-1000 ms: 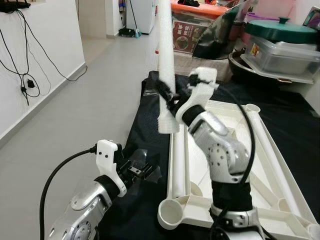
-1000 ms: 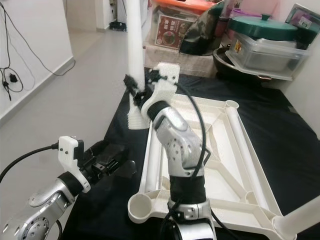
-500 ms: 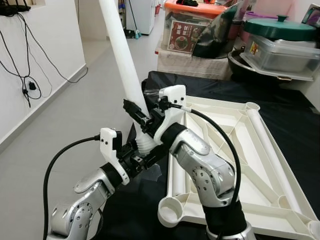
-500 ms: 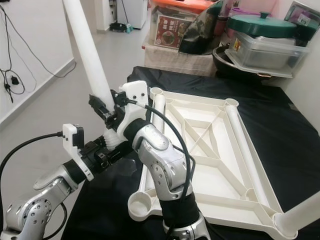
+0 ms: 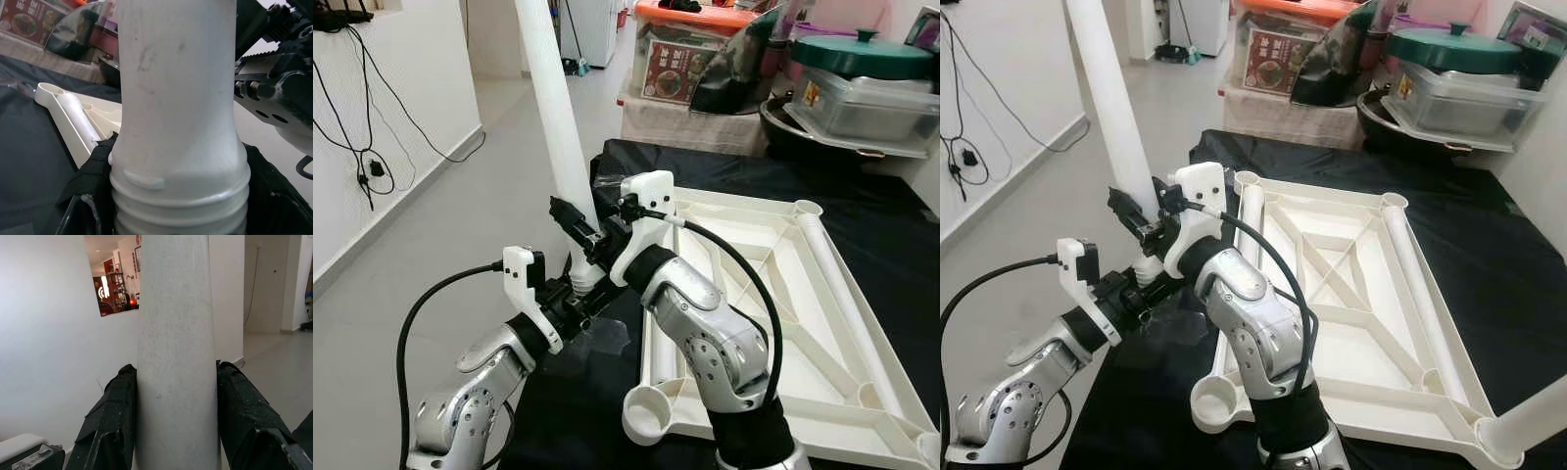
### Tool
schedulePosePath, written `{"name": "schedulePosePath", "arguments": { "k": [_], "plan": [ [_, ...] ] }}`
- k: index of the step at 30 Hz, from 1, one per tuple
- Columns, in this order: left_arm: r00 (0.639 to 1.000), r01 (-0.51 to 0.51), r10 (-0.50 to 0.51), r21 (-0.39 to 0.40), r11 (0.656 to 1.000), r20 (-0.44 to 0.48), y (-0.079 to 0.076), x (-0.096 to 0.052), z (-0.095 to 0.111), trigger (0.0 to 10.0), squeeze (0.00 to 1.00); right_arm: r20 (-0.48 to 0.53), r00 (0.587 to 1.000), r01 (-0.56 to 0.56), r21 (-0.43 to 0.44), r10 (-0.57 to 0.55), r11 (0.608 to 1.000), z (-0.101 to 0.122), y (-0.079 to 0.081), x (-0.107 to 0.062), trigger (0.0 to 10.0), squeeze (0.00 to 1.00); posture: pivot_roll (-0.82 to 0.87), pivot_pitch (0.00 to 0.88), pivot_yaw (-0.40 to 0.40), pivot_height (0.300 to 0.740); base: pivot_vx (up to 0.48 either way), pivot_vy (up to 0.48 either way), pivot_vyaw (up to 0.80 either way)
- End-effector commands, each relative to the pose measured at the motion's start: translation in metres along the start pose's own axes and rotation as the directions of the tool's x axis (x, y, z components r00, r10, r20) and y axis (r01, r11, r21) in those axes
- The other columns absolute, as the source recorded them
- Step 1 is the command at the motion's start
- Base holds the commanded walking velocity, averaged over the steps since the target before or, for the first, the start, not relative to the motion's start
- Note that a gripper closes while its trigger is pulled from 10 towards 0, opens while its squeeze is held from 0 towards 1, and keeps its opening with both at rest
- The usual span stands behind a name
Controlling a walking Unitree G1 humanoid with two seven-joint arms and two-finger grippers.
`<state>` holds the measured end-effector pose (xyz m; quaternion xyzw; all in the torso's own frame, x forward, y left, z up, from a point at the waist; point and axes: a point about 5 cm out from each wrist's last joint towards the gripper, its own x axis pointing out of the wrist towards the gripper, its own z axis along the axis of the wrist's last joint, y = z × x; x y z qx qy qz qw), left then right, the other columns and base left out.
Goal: Building children table
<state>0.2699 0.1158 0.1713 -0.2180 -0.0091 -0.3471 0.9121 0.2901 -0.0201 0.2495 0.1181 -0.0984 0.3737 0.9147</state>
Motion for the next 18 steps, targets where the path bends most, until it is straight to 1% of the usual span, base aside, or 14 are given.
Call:
{"name": "schedulePosePath", "arguments": {
  "k": [1, 5, 6, 7, 8, 9, 10, 11, 12, 14, 15, 16, 17, 18],
  "plan": [
    [0.997, -0.058, 0.057, 0.025, 0.998, 0.054, 0.009, -0.002, 0.01, 0.0, 0.0, 0.03, 1.0, 0.002, 0.06, -0.003, 0.998, -0.003, 0.005, -0.003, 0.0, 0.0, 0.1, 0.0, -0.09, 0.74, 0.0, 0.0, 0.0],
    [0.996, -0.075, 0.073, 0.04, 0.996, 0.053, 0.013, -0.003, 0.011, 0.0, 0.0, 0.028, 1.0, 0.009, 0.061, -0.011, 0.998, -0.004, 0.003, -0.004, 0.0, 0.0, 0.1, 0.0, -0.089, 0.74, 0.0, 0.0, 0.0],
    [0.996, -0.081, 0.079, 0.057, 0.995, 0.039, 0.013, -0.002, 0.011, 0.0, 0.0, 0.024, 1.0, 0.015, 0.06, -0.016, 0.998, -0.005, 0.002, -0.004, 0.0, 0.0, 0.1, 0.0, -0.088, 0.74, 0.0, 0.0, 0.0],
    [0.996, -0.085, 0.083, 0.096, 0.992, 0.019, 0.013, -0.002, 0.009, 10.0, 0.0, -0.005, 1.0, 0.028, 0.067, -0.028, 0.997, -0.007, 0.0, -0.004, 9.6, 0.0, 0.1, 0.0, -0.086, 0.74, 0.0, 0.0, 0.0],
    [0.996, -0.084, 0.086, 0.145, 0.986, -0.008, 0.012, -0.001, 0.007, 10.0, 0.0, -0.03, 0.999, 0.04, 0.083, -0.038, 0.996, -0.01, -0.002, -0.005, 10.0, 1.0, 0.1, 0.0, -0.086, 0.74, 0.0, 0.0, 0.0],
    [0.996, -0.08, 0.086, 0.183, 0.98, -0.024, 0.012, -0.001, 0.005, 10.0, 0.0, -0.049, 0.998, 0.051, 0.096, -0.046, 0.994, -0.012, -0.005, -0.006, 10.0, 1.0, 0.1, 0.0, -0.087, 0.74, 0.0, 0.0, 0.0],
    [0.996, -0.08, 0.086, 0.183, 0.98, -0.024, 0.012, -0.001, 0.005, 10.0, 0.0, -0.049, 0.998, 0.051, 0.096, -0.046, 0.994, -0.012, -0.005, -0.006, 10.0, 1.0, 0.1, 0.0, -0.087, 0.74, 0.0, 0.0, 0.0],
    [0.996, -0.074, 0.086, 0.233, 0.97, -0.039, 0.011, -0.001, 0.005, 10.0, 0.0, -0.071, 0.997, 0.046, 0.119, -0.038, 0.992, -0.014, -0.006, -0.007, 10.0, 1.0, 0.11, 0.0, -0.088, 0.74, 0.0, 0.0, 0.0],
    [0.995, -0.07, 0.085, 0.262, 0.963, -0.046, 0.011, -0.001, 0.004, 10.0, 0.0, -0.081, 0.996, 0.04, 0.134, -0.03, 0.99, -0.016, -0.007, -0.008, 10.0, 1.0, 0.11, 0.0, -0.088, 0.74, 0.0, 0.0, 0.0],
    [0.995, -0.07, 0.085, 0.262, 0.963, -0.046, 0.011, -0.001, 0.004, 10.0, 0.0, -0.081, 0.996, 0.04, 0.134, -0.03, 0.99, -0.016, -0.007, -0.008, 10.0, 1.0, 0.11, 0.0, -0.088, 0.74, 0.0, 0.0, 0.0],
    [0.994, -0.061, 0.085, 0.316, 0.947, -0.063, 0.011, -0.003, 0.003, 10.0, 0.0, -0.103, 0.994, 0.04, 0.148, -0.025, 0.988, -0.017, -0.009, -0.009, 10.0, 1.0, 0.11, 0.0, -0.089, 0.74, 0.0, 0.0, 0.0],
    [0.994, -0.061, 0.085, 0.316, 0.947, -0.063, 0.011, -0.003, 0.003, 10.0, 0.0, -0.103, 0.994, 0.04, 0.148, -0.025, 0.988, -0.017, -0.009, -0.009, 10.0, 1.0, 0.11, 0.0, -0.089, 0.74, 0.0, 0.0, 0.0],
    [0.993, -0.047, 0.085, 0.376, 0.925, -0.086, 0.012, -0.006, 0.001, 10.0, 0.0, -0.114, 0.993, 0.03, 0.19, -0.008, 0.981, -0.017, -0.011, -0.011, 10.0, 0.94, 0.11, 0.0, -0.09, 0.74, 0.0, 0.0, 0.0],
    [0.993, -0.047, 0.085, 0.376, 0.925, -0.086, 0.012, -0.006, 0.001, 10.0, 0.0, -0.114, 0.993, 0.03, 0.19, -0.008, 0.981, -0.017, -0.011, -0.011, 10.0, 0.94, 0.11, 0.0, -0.09, 0.74, 0.0, 0.0, 0.0]
  ]
}}
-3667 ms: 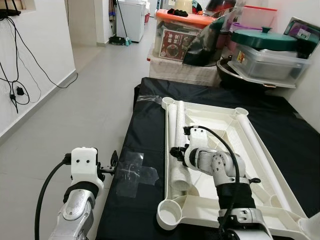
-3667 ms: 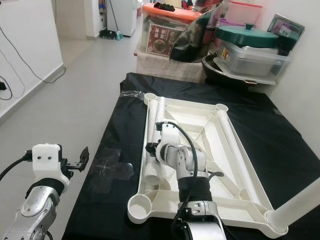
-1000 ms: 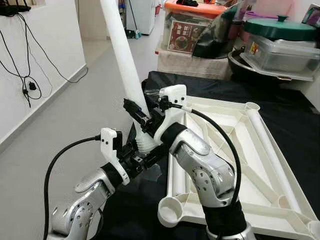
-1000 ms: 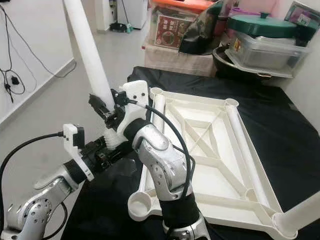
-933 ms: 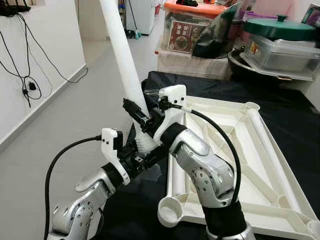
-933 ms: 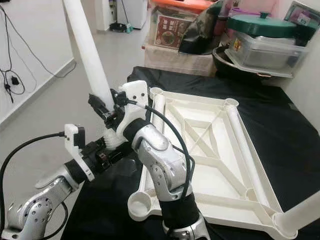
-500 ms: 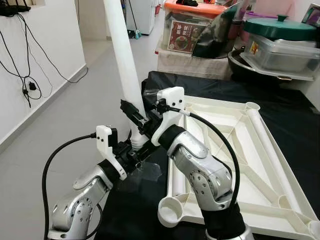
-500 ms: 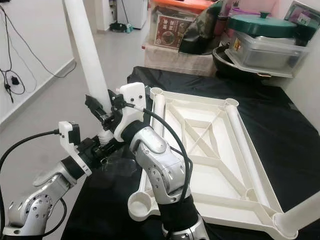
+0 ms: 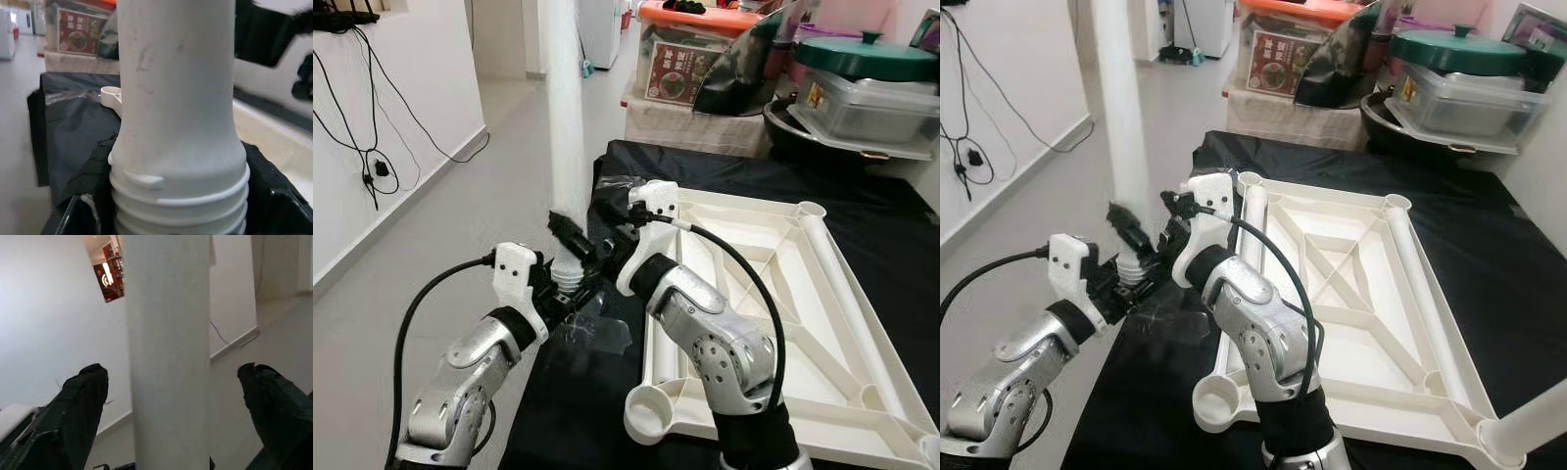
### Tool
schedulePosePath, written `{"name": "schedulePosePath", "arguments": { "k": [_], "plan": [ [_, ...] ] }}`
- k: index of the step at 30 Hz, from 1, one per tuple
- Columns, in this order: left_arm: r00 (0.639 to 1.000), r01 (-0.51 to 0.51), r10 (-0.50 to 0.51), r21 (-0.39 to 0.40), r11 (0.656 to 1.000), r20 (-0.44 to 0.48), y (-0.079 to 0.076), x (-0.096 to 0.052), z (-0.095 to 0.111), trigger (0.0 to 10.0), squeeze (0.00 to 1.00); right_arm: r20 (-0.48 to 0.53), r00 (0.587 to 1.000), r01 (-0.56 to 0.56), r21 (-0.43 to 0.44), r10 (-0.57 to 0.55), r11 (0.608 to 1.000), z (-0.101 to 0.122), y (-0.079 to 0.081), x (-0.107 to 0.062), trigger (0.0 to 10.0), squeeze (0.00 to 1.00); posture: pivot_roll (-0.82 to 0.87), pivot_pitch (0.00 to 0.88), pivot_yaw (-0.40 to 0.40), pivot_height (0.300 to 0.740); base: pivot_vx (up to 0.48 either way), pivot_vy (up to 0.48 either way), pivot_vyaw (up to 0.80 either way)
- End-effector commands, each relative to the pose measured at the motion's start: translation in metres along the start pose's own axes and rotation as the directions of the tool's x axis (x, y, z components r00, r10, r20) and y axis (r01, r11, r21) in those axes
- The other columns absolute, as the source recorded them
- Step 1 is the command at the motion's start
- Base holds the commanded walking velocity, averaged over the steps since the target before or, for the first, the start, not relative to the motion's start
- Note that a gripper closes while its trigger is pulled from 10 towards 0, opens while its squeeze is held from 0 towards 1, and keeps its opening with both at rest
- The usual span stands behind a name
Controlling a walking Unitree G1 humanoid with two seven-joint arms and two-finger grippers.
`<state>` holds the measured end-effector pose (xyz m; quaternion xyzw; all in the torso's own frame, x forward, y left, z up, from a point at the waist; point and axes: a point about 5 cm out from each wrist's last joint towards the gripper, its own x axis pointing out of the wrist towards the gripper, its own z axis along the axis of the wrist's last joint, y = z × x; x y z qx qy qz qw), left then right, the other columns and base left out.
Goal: Building children table
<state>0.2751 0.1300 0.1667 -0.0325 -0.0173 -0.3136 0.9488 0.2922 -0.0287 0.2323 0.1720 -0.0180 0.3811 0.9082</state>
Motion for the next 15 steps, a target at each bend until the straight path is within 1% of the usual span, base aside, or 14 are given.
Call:
{"name": "schedulePosePath", "arguments": {
  "k": [1, 2, 3, 5, 6, 7, 9, 10, 15],
  "plan": [
    [0.999, 0.021, -0.019, 0.08, 0.997, -0.025, -0.001, -0.003, -0.005, 10.0, 0.0, -0.003, 1.0, -0.008, 0.096, 0.008, 0.995, 0.0, -0.003, -0.003, 10.0, 0.0, 0.11, 0.0, -0.092, 0.74, 0.0, 0.0, 0.0],
    [0.998, 0.036, -0.029, 0.131, 0.991, -0.054, -0.001, -0.007, -0.01, 10.0, 0.0, 0.006, 1.0, -0.025, 0.165, 0.024, 0.986, 0.003, -0.004, -0.003, 10.0, 0.0, 0.11, 0.0, -0.094, 0.74, 0.0, 0.0, 0.0],
    [0.996, 0.051, -0.04, 0.162, 0.985, -0.076, -0.001, -0.009, -0.014, 10.0, 0.0, 0.019, 0.999, -0.036, 0.22, 0.033, 0.975, 0.005, -0.004, -0.002, 10.0, 0.0, 0.11, 0.0, -0.094, 0.74, 0.0, 0.0, 0.0],
    [0.996, 0.051, -0.04, 0.162, 0.985, -0.076, -0.001, -0.009, -0.014, 10.0, 0.0, 0.019, 0.999, -0.036, 0.22, 0.033, 0.975, 0.005, -0.004, -0.002, 10.0, 0.0, 0.11, 0.0, -0.094, 0.74, 0.0, 0.0, 0.0],
    [0.993, 0.084, -0.066, 0.184, 0.979, -0.102, -0.005, -0.011, -0.02, 10.0, 0.0, 0.04, 0.998, -0.053, 0.303, 0.043, 0.951, 0.009, -0.004, 0.0, 10.0, 0.0, 0.12, 0.0, -0.093, 0.74, 0.0, 0.0, 0.0],
    [0.993, 0.084, -0.066, 0.184, 0.979, -0.102, -0.005, -0.011, -0.02, 10.0, 0.0, 0.04, 0.998, -0.053, 0.303, 0.043, 0.951, 0.009, -0.004, 0.0, 10.0, 0.0, 0.12, 0.0, -0.093, 0.74, 0.0, 0.0, 0.0],
    [0.987, 0.126, -0.103, 0.192, 0.973, -0.124, -0.011, -0.012, -0.025, 10.0, 0.0, 0.059, 0.996, -0.077, 0.356, 0.06, 0.931, 0.013, -0.003, 0.002, 10.0, 0.0, 0.12, 0.0, -0.091, 0.74, 0.0, 0.0, 0.0],
    [0.985, 0.139, -0.115, 0.193, 0.971, -0.13, -0.013, -0.013, -0.026, 10.0, 0.0, 0.065, 0.996, -0.084, 0.368, 0.064, 0.926, 0.015, -0.003, 0.003, 10.0, 0.0, 0.12, 0.0, -0.089, 0.74, 0.0, 0.0, 0.0],
    [0.982, 0.157, -0.132, 0.196, 0.968, -0.139, -0.014, -0.014, -0.027, 10.0, 0.0, 0.07, 0.995, -0.089, 0.38, 0.068, 0.921, 0.018, -0.005, 0.003, 10.0, 0.0, 0.12, 0.0, -0.09, 0.74, 0.0, 0.0, 0.0]
  ]
}}
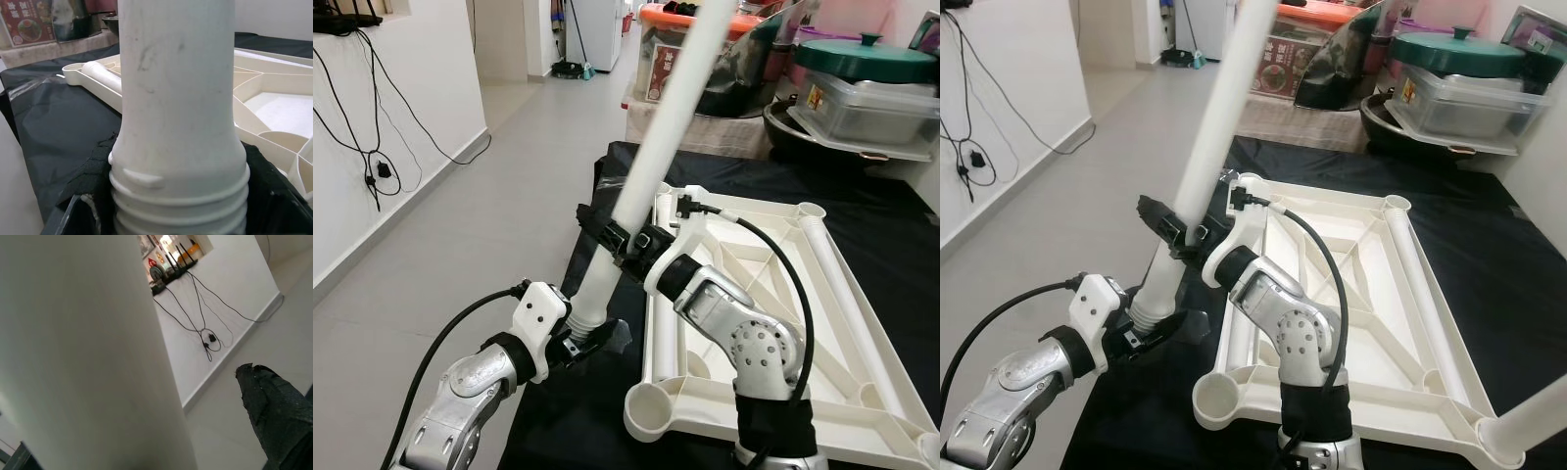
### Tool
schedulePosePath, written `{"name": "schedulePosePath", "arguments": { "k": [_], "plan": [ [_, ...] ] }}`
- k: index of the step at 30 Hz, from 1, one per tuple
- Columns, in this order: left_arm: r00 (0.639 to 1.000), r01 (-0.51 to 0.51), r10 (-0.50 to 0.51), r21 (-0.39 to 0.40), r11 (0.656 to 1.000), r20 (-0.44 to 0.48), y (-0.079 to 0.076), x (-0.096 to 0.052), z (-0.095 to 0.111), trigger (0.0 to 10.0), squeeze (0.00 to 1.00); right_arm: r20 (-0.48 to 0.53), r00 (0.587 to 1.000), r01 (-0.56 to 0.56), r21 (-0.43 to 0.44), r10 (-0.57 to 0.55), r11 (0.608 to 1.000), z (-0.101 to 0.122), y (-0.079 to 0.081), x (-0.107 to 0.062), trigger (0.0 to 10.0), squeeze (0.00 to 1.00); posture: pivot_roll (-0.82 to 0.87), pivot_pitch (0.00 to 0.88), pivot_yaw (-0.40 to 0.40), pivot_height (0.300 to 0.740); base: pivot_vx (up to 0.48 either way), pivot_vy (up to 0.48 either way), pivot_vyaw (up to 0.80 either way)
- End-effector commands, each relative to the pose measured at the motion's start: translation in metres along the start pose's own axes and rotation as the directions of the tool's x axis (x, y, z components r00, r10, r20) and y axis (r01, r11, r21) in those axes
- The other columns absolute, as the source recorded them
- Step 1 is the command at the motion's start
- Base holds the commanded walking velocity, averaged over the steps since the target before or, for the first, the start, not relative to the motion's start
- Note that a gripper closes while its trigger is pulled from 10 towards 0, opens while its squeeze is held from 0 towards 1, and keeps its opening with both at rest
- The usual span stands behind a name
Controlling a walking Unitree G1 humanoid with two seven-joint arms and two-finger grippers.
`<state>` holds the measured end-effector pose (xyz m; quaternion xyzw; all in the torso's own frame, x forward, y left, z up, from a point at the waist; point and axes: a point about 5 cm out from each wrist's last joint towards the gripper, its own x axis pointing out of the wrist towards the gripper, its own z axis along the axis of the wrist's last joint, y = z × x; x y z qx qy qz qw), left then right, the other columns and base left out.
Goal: Building children table
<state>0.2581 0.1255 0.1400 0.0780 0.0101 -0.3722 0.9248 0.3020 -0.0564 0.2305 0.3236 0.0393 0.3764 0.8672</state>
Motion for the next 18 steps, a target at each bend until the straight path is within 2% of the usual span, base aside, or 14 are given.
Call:
{"name": "schedulePosePath", "arguments": {
  "k": [1, 3, 4, 7, 11, 18],
  "plan": [
    [1.0, 0.023, -0.023, 0.023, 0.999, 0.0, -0.002, 0.0, 0.0, 10.0, 0.0, 0.023, 0.995, -0.098, 0.064, 0.097, 0.993, 0.001, 0.022, 0.015, 10.0, 0.0, 0.12, 0.0, -0.09, 0.74, 0.0, 0.0, 0.0],
    [1.0, 0.023, -0.023, 0.023, 0.999, 0.0, -0.002, 0.0, 0.0, 10.0, 0.0, 0.023, 0.995, -0.098, 0.064, 0.097, 0.993, 0.001, 0.022, 0.015, 10.0, 0.0, 0.12, 0.0, -0.09, 0.74, 0.0, 0.0, 0.0],
    [1.0, 0.025, -0.025, 0.025, 0.999, 0.002, -0.002, 0.0, 0.001, 10.0, 0.0, 0.019, 0.994, -0.104, 0.068, 0.103, 0.992, -0.001, 0.023, 0.014, 0.0, 0.0, 0.12, 0.0, -0.089, 0.74, 0.0, 0.0, 0.0],
    [0.999, 0.033, -0.033, 0.035, 0.999, 0.007, -0.003, 0.0, 0.0, 10.0, 0.0, 0.007, 0.994, -0.107, 0.076, 0.107, 0.991, -0.005, 0.025, 0.012, 0.0, 0.0, 0.12, 0.0, -0.087, 0.74, 0.0, 0.0, 0.0],
    [0.998, 0.054, -0.055, 0.04, 0.998, 0.006, -0.005, 0.0, 0.0, 10.0, 0.0, -0.009, 0.995, -0.1, 0.017, 0.1, 0.995, -0.012, 0.027, 0.008, 0.0, 0.0, 0.12, 0.0, -0.076, 0.74, 0.0, 0.0, 0.0],
    [0.998, 0.063, -0.063, 0.045, 0.997, 0.003, -0.004, 0.0, -0.001, 10.0, 0.0, -0.017, 0.994, -0.112, -0.006, 0.112, 0.994, -0.013, 0.029, 0.006, 0.0, 0.0, 0.12, 0.0, -0.073, 0.74, 0.0, 0.0, 0.0]
  ]
}}
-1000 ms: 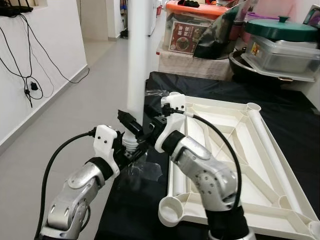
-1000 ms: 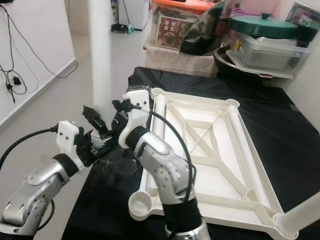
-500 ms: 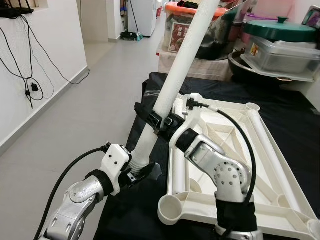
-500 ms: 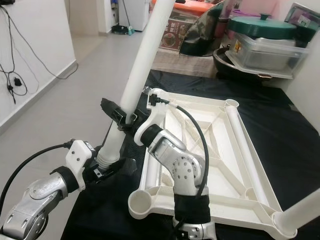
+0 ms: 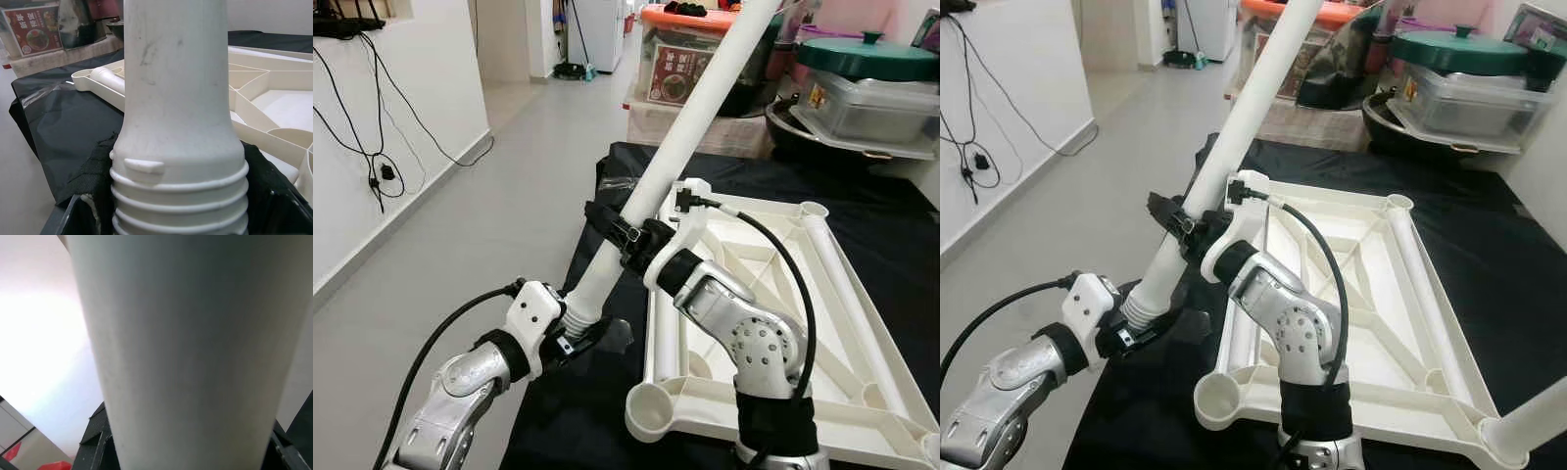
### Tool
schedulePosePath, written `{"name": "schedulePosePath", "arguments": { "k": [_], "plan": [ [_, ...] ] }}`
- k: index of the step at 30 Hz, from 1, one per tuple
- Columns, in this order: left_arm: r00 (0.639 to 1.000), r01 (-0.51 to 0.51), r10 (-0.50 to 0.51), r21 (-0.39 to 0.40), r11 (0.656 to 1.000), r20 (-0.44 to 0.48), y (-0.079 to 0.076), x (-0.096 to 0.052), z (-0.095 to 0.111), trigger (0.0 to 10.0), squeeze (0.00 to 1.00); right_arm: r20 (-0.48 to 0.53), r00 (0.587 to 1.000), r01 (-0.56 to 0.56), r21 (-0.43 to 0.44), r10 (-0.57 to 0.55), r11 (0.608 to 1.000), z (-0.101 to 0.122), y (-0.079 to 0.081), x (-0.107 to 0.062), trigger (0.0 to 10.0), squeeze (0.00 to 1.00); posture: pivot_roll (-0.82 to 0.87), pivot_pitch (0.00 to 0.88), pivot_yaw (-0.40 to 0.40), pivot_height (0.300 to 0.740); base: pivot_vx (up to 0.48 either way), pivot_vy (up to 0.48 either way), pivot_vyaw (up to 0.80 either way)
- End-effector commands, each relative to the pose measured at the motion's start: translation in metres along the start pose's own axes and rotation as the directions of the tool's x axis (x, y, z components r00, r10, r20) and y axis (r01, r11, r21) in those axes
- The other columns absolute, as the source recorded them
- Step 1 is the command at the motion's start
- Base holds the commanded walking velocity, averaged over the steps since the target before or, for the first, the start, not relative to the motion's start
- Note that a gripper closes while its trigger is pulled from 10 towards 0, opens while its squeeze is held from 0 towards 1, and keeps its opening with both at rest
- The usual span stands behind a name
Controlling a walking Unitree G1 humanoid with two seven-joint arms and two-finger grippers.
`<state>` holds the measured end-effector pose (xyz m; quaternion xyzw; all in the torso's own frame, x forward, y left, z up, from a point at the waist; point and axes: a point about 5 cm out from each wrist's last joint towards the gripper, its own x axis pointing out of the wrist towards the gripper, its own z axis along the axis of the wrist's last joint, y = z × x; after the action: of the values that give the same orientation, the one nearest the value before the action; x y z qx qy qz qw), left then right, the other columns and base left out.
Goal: Building children table
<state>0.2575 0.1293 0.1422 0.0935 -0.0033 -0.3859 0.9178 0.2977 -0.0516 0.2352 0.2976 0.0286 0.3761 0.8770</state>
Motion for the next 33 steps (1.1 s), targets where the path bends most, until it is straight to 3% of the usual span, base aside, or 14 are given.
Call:
{"name": "schedulePosePath", "arguments": {
  "k": [1, 2, 3, 5, 6, 12, 18, 21, 22, 25, 29, 33],
  "plan": [
    [0.999, 0.043, -0.043, 0.005, 0.999, -0.011, -0.007, 0.003, -0.002, 10.0, 0.0, -0.009, 0.993, -0.116, 0.051, 0.116, 0.992, -0.011, 0.022, 0.005, 0.0, 0.0, 0.12, 0.0, -0.073, 0.74, 0.0, 0.0, 0.0],
    [0.999, 0.043, -0.043, 0.005, 0.999, -0.011, -0.007, 0.003, -0.002, 10.0, 0.0, -0.009, 0.993, -0.116, 0.051, 0.116, 0.992, -0.011, 0.022, 0.005, 0.0, 0.0, 0.12, 0.0, -0.073, 0.74, 0.0, 0.0, 0.0],
    [0.999, 0.053, -0.053, 0.005, 0.999, -0.01, -0.009, 0.004, -0.002, 10.0, 0.59, -0.001, 0.994, -0.111, 0.044, 0.111, 0.993, -0.011, 0.022, 0.005, 0.0, 0.0, 0.12, 0.0, -0.071, 0.74, 0.0, 0.0, 0.0],
    [0.998, 0.055, -0.055, 0.006, 0.998, -0.009, -0.01, 0.004, -0.002, 10.0, 0.59, 0.002, 0.994, -0.108, 0.042, 0.108, 0.993, -0.01, 0.021, 0.004, 0.0, 0.0, 0.12, 0.0, -0.071, 0.74, 0.0, 0.0, 0.0],
    [0.998, 0.059, -0.059, 0.0, 0.998, 0.003, -0.01, 0.003, -0.002, 10.0, 1.0, 0.006, 0.994, -0.106, 0.041, 0.105, 0.994, -0.01, 0.021, 0.004, 0.0, 0.0, 0.12, 0.0, -0.071, 0.74, 0.0, 0.0, 0.0],
    [0.999, 0.013, -0.013, -0.001, 1.0, 0.042, -0.001, 0.0, 0.003, 10.0, 1.0, 0.024, 0.996, -0.089, 0.016, 0.089, 0.996, -0.004, 0.016, 0.004, 0.0, 0.0, 0.12, 0.0, -0.072, 0.74, 0.0, 0.0, 0.0],
    [0.995, -0.029, 0.036, -0.072, 0.997, 0.089, 0.005, -0.008, 0.012, 10.0, 1.0, 0.081, 0.996, -0.021, -0.068, 0.027, 0.997, 0.022, -0.005, -0.004, 0.0, 0.0, 0.13, 0.0, -0.076, 0.74, 0.0, 0.0, 0.0],
    [0.995, -0.029, 0.036, -0.071, 0.997, 0.095, 0.005, -0.009, 0.014, 10.0, 1.0, 0.092, 0.996, -0.005, -0.09, 0.013, 0.996, 0.027, -0.01, -0.006, 0.0, 0.0, 0.13, 0.0, -0.076, 0.74, 0.0, 0.0, 0.0],
    [0.994, -0.037, 0.045, -0.075, 0.996, 0.103, 0.005, -0.01, 0.016, 10.0, 0.0, 0.112, 0.993, 0.051, -0.147, -0.034, 0.988, 0.04, -0.024, -0.009, 0.0, 0.0, 0.13, 0.0, -0.079, 0.74, 0.0, 0.0, 0.0],
    [0.993, -0.05, 0.057, -0.07, 0.996, 0.103, 0.004, -0.01, 0.017, 10.0, 0.0, 0.18, 0.971, 0.205, -0.273, -0.16, 0.94, 0.074, -0.054, -0.019, 0.0, 0.0, 0.13, 0.0, -0.089, 0.74, 0.0, 0.0, 0.0],
    [0.993, -0.051, 0.057, -0.07, 0.996, 0.1, 0.004, -0.01, 0.016, 10.0, 0.0, 0.198, 0.964, 0.234, -0.306, -0.178, 0.923, 0.081, -0.059, -0.021, 0.0, 0.0, 0.13, 0.0, -0.089, 0.74, 0.0, 0.0, 0.0],
    [0.996, -0.065, 0.069, -0.074, 0.995, 0.06, -0.001, -0.01, 0.009, 10.0, 0.0, 0.273, 0.942, 0.285, -0.338, -0.197, 0.897, 0.109, -0.065, -0.029, 0.0, 0.0, 0.13, 0.0, -0.087, 0.74, 0.0, 0.0, 0.0]
  ]
}}
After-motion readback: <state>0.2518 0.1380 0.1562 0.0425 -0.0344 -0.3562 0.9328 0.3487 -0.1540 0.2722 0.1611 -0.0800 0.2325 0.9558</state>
